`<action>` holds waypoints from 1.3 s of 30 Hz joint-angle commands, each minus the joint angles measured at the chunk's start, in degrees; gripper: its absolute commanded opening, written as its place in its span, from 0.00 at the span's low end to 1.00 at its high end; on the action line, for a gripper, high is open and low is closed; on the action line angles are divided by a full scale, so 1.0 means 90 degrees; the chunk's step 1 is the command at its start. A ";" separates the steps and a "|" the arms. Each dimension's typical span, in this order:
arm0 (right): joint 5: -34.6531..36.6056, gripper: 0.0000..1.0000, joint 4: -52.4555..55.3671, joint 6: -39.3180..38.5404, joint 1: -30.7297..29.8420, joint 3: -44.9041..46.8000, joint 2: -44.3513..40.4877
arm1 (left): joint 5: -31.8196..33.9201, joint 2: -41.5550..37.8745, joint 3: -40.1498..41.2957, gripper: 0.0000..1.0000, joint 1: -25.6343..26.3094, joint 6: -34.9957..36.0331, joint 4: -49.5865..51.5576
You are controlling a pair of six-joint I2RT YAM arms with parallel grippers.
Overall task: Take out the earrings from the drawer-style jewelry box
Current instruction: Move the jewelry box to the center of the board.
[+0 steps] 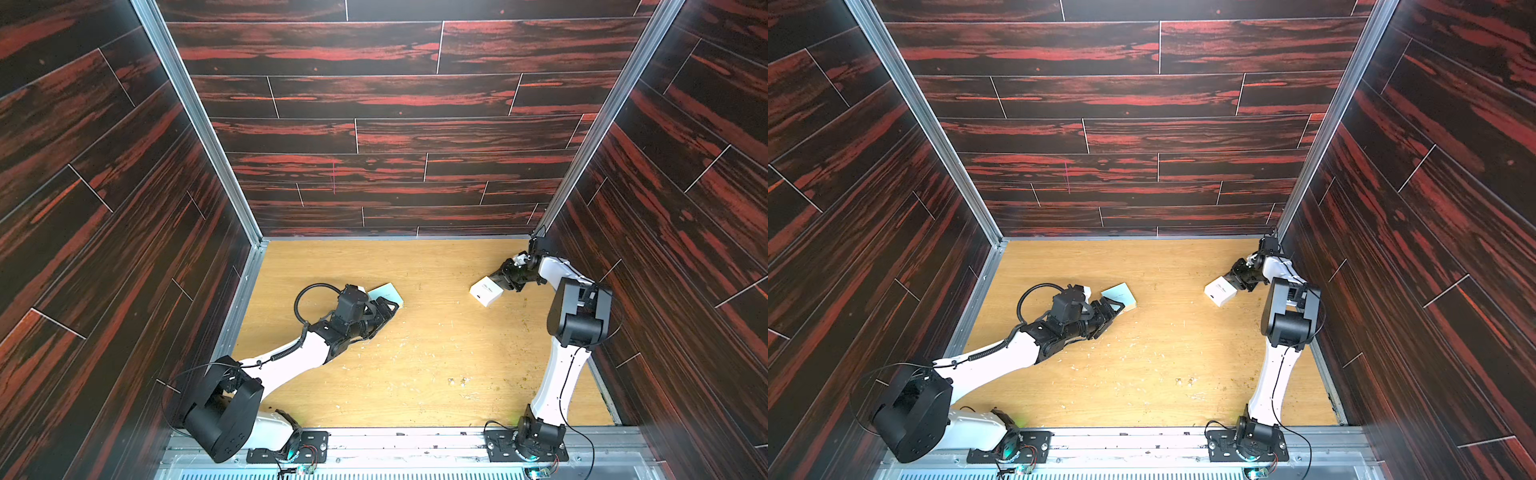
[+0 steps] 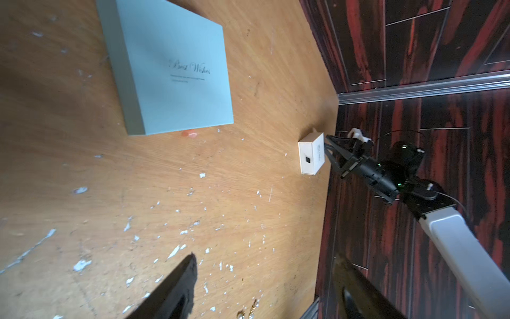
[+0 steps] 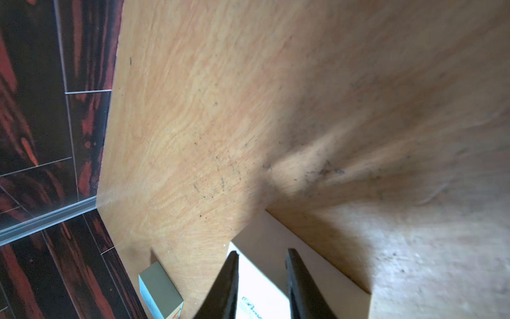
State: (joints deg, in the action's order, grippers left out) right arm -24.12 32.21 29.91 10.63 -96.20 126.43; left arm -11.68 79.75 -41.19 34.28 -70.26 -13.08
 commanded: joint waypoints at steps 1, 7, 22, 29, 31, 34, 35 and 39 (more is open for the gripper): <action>-0.0239 0.32 0.0106 -0.0145 -0.0008 0.0192 -0.0033 | 0.0250 -0.0189 0.0329 0.80 -0.0022 -0.0157 -0.0847; -0.0327 0.32 0.0072 -0.0217 -0.0087 0.0513 -0.0188 | 0.0355 -0.0142 0.0428 0.83 -0.0020 -0.0311 -0.0963; -0.0240 0.32 0.0289 -0.0680 -0.1161 0.0900 -0.0345 | -0.0021 0.0406 0.0028 0.82 0.0014 -0.0234 -0.0474; -0.0384 0.31 0.0122 -0.0663 -0.1842 0.1612 -0.0676 | 0.0010 0.0366 -0.0047 0.81 0.0010 -0.0086 0.0084; -0.0395 0.31 0.0012 -0.0588 -0.2077 0.1899 -0.0834 | -0.0035 0.0419 -0.0127 0.81 0.0009 0.0027 0.0316; -0.0471 0.31 -0.0177 -0.0441 -0.2430 0.2295 -0.1060 | -0.0060 0.0436 -0.0131 0.80 0.0009 0.0119 0.0353; -0.0445 0.30 -0.0213 -0.0405 -0.2556 0.2401 -0.1128 | -0.0048 0.0412 -0.0110 0.80 0.0004 0.0139 0.0340; -0.0501 0.30 -0.0471 -0.0152 -0.3008 0.2817 -0.1351 | 0.0107 0.0350 -0.0094 0.79 0.0009 0.0257 0.0651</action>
State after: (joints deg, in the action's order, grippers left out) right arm -29.41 26.39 26.79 -13.93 -73.93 114.34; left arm -11.77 83.55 -40.95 34.30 -69.89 -10.63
